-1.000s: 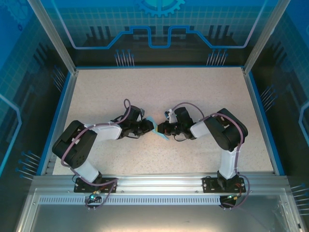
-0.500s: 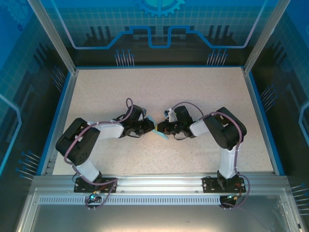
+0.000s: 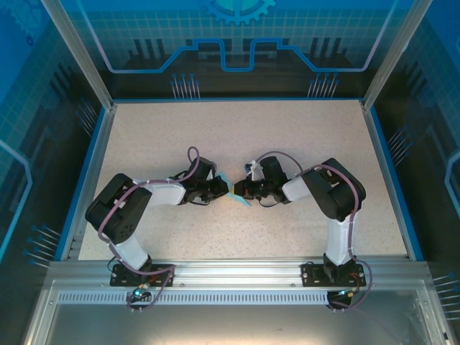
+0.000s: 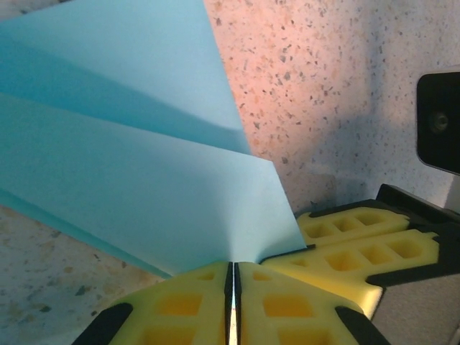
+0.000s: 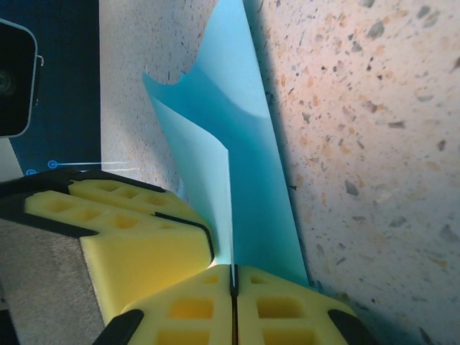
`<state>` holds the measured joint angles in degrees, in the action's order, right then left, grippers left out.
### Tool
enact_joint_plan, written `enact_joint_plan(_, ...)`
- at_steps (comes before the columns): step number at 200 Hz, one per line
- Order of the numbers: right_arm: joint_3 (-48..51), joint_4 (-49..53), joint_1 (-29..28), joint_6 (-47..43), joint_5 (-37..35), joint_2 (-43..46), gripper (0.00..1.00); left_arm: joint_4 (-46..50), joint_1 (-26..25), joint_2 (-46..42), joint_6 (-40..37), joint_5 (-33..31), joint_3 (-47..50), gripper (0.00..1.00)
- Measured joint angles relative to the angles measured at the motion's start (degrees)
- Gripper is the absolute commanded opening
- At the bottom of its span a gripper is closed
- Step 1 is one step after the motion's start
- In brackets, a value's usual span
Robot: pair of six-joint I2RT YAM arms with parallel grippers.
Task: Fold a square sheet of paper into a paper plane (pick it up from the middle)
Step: Fold the wing for the fifth time at the center of the table.
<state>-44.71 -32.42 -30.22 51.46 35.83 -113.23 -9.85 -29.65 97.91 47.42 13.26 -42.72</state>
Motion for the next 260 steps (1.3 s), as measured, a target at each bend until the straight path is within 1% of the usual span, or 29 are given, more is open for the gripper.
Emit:
enact_joint_plan(86,-0.6,1.1,0.2,0.0,0.4,0.0,0.08,-1.6,-0.2,1.7,-0.1,-0.4,0.0,0.08)
enact_joint_plan(146,-1.8,3.8,0.2,-1.2,0.9,0.4,0.17,-1.5,-0.2,2.3,-0.9,-0.6,-0.3,0.07)
enact_joint_plan(179,-2.8,9.2,0.2,-4.9,-0.5,2.4,0.26,-1.4,-0.2,2.3,-0.9,-0.6,-0.3,0.06)
enact_joint_plan(203,-3.0,15.7,0.2,-9.3,-3.0,5.4,0.31,-1.3,-0.3,2.3,-0.9,-1.0,-0.3,0.06)
enact_joint_plan(235,-3.0,24.5,0.3,-16.1,-6.0,10.4,0.37,-1.2,-0.3,2.3,-0.9,-1.0,-0.3,0.06)
enact_joint_plan(260,-3.0,27.7,0.3,-19.7,-7.2,13.1,0.42,-1.2,-0.3,2.3,-0.9,-1.0,-0.3,0.06)
